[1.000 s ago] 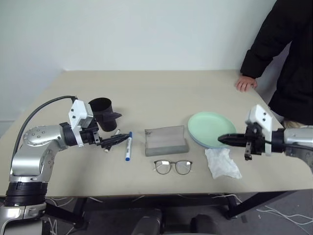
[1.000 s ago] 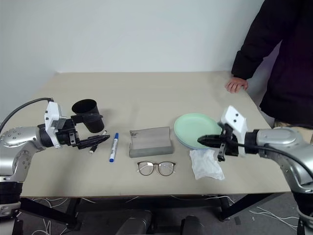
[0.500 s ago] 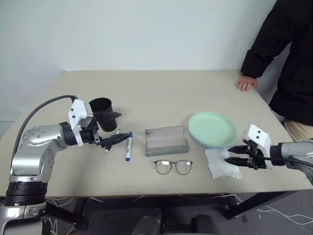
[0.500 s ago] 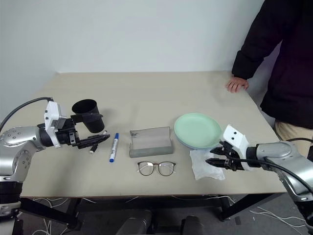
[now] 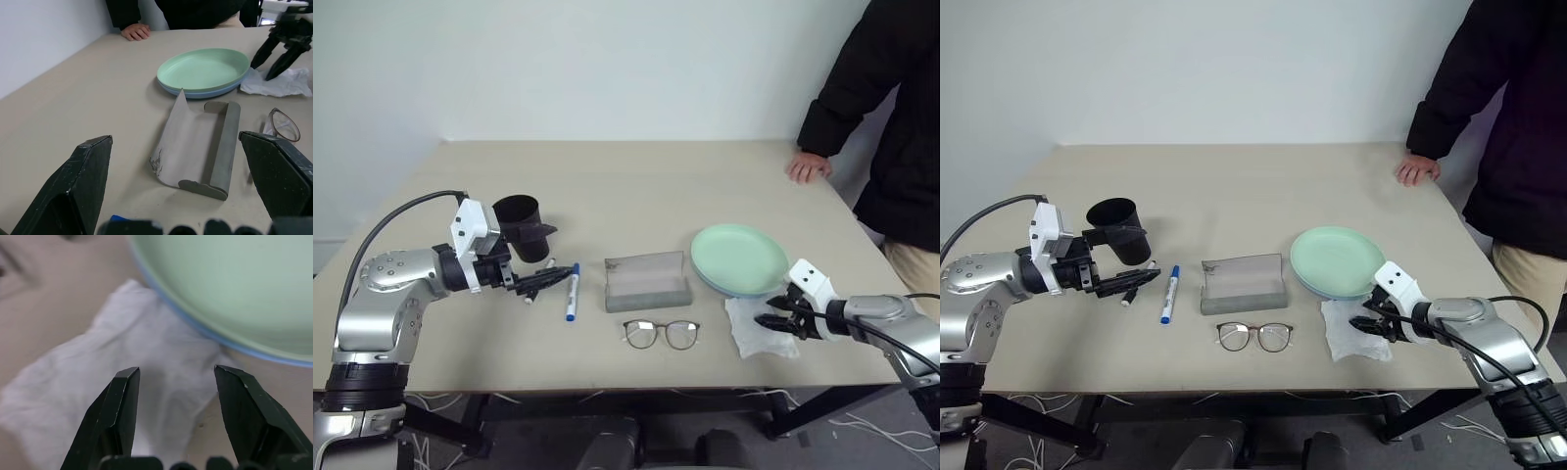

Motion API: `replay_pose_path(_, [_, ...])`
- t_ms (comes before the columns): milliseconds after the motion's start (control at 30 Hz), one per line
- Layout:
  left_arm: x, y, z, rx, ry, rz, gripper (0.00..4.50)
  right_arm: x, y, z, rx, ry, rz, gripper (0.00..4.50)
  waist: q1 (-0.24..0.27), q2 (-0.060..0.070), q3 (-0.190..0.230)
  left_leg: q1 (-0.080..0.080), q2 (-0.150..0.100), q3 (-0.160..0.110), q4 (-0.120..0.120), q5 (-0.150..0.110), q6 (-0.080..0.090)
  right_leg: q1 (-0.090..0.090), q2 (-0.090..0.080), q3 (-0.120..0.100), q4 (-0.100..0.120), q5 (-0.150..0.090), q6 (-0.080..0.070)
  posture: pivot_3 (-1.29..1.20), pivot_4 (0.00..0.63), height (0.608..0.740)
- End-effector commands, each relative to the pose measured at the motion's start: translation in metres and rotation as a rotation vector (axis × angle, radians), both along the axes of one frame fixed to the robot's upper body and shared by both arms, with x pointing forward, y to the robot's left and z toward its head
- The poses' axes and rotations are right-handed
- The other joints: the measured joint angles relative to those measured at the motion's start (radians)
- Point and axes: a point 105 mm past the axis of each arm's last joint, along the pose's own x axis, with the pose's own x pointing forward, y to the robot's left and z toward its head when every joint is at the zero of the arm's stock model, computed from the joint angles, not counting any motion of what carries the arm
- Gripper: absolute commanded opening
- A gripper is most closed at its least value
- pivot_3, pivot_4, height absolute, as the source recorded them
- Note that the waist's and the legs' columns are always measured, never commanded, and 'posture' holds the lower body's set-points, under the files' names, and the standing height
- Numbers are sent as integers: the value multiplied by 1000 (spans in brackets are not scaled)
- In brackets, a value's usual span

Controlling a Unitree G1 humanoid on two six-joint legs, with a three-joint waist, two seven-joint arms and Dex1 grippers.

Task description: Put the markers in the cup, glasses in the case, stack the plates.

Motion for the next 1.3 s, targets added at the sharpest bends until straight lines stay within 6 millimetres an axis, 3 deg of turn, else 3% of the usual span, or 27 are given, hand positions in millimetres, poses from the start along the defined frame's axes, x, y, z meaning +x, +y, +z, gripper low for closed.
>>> replay_pose_path(33, [0,-3,11,10,-47,-11,4428,10,-3,9,-10,-40,-33,2612,-1,0,0,0,0,0,0,0,0,0,0,0,0,0,0,0,0,727])
replay_pose_path(267, [0,-3,11,10,-48,-9,4428,8,8,6,39,-7,-22,2612,-1,0,0,1,0,0,0,0,0,0,0,0,0,0,0,0,0,727])
replay_pose_path(400, [0,-3,11,10,-49,-9,4428,6,16,8,62,-4,-1,1744,-1,0,0,1,0,0,0,0,0,0,1,0,0,0,0,0,0,727])
replay_pose_path(567, [0,-3,11,9,-50,-9,4428,0,25,11,82,-1,31,42,-1,0,0,1,0,0,0,0,0,0,1,0,0,0,0,0,0,727])
replay_pose_path(867, [2,-3,11,9,-52,-9,4428,-5,31,16,70,-19,76,42,-1,0,0,1,0,0,0,0,0,0,0,0,0,0,0,0,0,727])
replay_pose_path(1000, [2,-2,11,10,-52,-9,4428,-9,36,28,90,-35,137,42,0,0,0,1,0,0,0,0,0,0,0,0,0,0,0,0,0,727])
replay_pose_path(1100, [2,-2,11,9,-51,-8,4428,-8,46,58,177,-96,203,42,-1,0,0,1,0,0,0,0,0,0,0,0,0,0,0,0,0,727])
replay_pose_path(1167, [3,-1,11,11,-48,-6,4428,4,49,85,244,-180,196,42,-2,0,0,1,0,0,0,0,0,0,0,0,0,0,0,0,0,727])
replay_pose_path(1300, [3,-1,11,9,-46,-6,4428,35,43,115,287,-288,95,42,-7,0,0,1,0,0,0,0,0,0,0,0,0,1,1,0,0,727])
